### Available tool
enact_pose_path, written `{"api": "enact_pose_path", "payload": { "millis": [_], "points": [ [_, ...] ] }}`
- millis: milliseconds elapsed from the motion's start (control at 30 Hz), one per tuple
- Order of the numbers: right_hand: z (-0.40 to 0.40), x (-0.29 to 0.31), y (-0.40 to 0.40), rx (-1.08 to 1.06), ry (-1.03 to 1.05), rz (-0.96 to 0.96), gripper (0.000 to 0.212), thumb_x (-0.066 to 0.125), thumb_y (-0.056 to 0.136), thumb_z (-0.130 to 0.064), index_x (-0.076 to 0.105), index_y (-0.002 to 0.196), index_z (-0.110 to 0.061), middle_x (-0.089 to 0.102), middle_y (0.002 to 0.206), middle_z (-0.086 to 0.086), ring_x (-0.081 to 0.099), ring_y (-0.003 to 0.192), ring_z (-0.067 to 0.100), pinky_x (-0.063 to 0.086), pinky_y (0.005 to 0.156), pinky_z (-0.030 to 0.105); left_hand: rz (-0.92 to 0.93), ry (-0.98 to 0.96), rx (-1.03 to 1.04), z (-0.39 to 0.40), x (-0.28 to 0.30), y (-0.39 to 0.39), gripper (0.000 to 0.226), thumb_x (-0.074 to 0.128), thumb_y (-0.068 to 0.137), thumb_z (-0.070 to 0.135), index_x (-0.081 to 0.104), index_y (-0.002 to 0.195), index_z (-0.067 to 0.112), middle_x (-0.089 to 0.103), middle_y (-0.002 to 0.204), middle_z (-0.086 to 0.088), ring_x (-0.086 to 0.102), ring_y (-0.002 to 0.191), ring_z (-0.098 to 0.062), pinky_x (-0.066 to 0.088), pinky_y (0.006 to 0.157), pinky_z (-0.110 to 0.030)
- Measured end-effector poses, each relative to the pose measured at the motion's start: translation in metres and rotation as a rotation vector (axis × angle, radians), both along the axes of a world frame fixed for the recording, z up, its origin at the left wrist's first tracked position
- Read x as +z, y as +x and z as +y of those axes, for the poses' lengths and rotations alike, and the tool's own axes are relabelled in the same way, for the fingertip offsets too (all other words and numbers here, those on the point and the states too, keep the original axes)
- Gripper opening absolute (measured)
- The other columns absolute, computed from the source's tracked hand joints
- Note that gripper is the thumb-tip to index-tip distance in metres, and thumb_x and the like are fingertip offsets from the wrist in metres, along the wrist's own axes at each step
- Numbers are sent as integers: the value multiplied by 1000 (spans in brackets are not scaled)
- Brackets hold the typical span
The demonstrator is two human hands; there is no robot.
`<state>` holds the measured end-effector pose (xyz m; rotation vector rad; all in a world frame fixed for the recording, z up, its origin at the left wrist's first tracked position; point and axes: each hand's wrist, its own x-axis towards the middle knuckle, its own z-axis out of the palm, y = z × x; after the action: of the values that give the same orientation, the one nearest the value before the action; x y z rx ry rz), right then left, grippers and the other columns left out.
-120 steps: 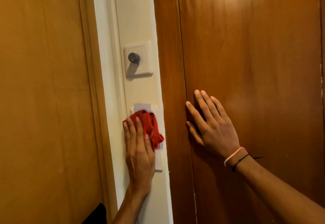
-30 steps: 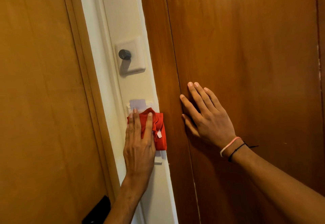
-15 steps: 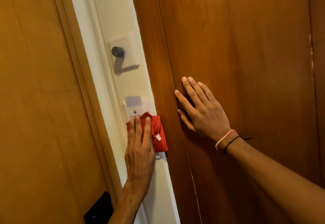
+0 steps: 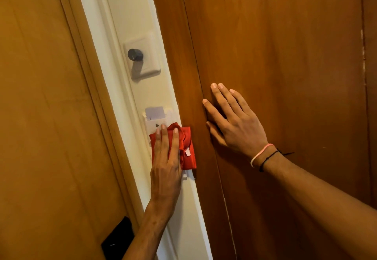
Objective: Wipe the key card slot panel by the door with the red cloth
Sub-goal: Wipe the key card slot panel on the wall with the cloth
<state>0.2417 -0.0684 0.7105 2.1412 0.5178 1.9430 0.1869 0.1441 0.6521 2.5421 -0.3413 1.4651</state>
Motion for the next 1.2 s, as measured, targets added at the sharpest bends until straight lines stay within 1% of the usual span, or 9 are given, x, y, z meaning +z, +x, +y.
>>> {"api": "enact_pose_path", "payload": {
  "millis": [167,267,433,600,767,867,1033,1133,1200],
  "points": [
    [-1,-1,3,-2,0,13,61,36,107,-47,38,158,-13,28,167,25,27,157,39,28,128,51,-41,-125,-61,33,-8,7,71,24,94,53,23,151,11,13,161,-14,18,145,-40,38,100,-65],
    [1,-1,5,-8,1,4,62,36,107,-48,36,159,-14,27,168,24,26,157,40,28,128,52,-49,-222,-71,45,-4,12,68,28,93,47,24,150,10,20,157,-16,21,144,-39,37,102,-68],
    [0,-2,6,-17,2,-2,62,36,107,-48,36,159,-13,26,168,25,25,158,39,26,129,52,-72,3,-143,25,-8,7,66,23,99,49,31,147,5,26,155,-19,21,144,-40,30,108,-64],
    [1,-3,6,-22,6,7,63,36,107,-49,35,160,-15,26,168,24,24,158,39,26,129,51,-90,-246,-138,27,1,12,74,22,96,58,33,147,5,25,157,-19,18,146,-38,34,107,-65],
    [1,-3,7,-10,1,-9,62,37,107,-48,36,159,-15,25,169,24,24,158,38,25,129,50,-104,-48,-142,24,0,13,66,24,95,49,30,149,10,21,158,-16,15,147,-35,34,107,-61],
    [1,-4,8,-15,2,-6,63,37,107,-48,35,160,-15,25,169,23,23,159,38,23,130,50,-99,-301,-126,31,4,16,66,21,97,53,30,150,14,19,160,-12,14,148,-32,35,107,-62],
    [0,-3,9,-16,-1,-9,62,38,106,-47,36,159,-14,25,168,24,24,158,38,24,129,50,-162,-4,-217,10,-13,13,53,34,99,30,27,148,10,24,155,-13,20,145,-35,30,110,-61],
    [0,-1,6,-23,-13,-1,62,40,105,-48,38,158,-16,28,168,24,27,157,39,27,128,50,-80,-317,-402,12,-4,2,55,30,98,31,20,151,18,22,159,-3,25,147,-17,37,113,-44],
    [1,-1,3,-18,3,15,60,44,104,-47,43,156,-16,32,166,23,30,156,38,28,127,50,-99,-510,-471,17,-2,-2,50,31,100,24,25,150,25,32,156,-1,43,132,3,51,93,-17]
  ]
}}
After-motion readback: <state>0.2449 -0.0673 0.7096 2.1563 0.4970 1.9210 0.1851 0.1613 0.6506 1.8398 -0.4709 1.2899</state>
